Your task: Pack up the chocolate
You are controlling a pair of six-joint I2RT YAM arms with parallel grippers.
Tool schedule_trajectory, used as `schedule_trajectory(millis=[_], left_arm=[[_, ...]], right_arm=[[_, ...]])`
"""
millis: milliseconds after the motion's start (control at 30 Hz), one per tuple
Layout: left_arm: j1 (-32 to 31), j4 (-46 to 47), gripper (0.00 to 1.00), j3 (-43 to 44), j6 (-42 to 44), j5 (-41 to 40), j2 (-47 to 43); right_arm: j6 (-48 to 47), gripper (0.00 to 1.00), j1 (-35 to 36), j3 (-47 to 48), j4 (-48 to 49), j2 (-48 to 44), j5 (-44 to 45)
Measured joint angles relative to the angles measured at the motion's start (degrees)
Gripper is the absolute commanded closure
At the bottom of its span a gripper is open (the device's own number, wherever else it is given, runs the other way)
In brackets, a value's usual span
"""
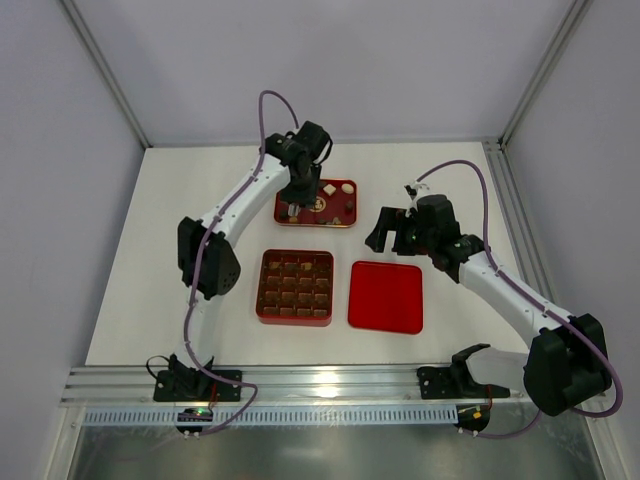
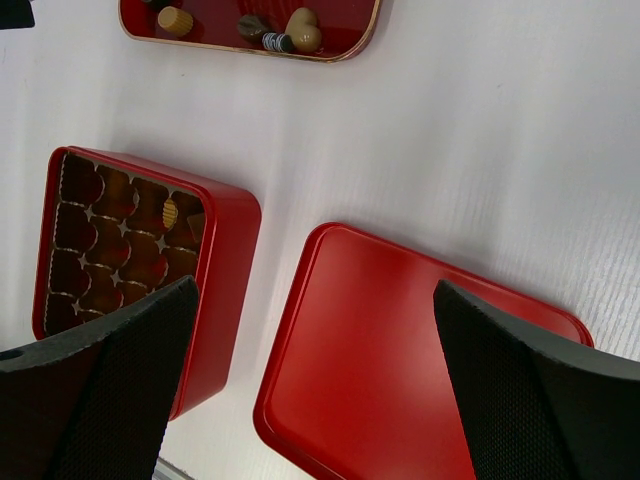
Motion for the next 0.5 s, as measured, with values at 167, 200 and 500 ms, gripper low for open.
schedule_trajectory(millis=[167,200,500], left_arm=[[0.0,0.0,0.58,0.1,0.5,0.1,0.3],[0.0,0.0,0.58,0.1,0.6,0.1,0.4],[0.3,0.6,0.58,0.7,0.6,0.1,3.4]], right_arm=[[0.0,0.00,0.0,0.0,0.0,0.0,0.0],[0.0,0.00,0.0,0.0,-0.1,0.0,0.0],[-0.2,0.00,0.0,0.0,-0.2,0.0,0.0]])
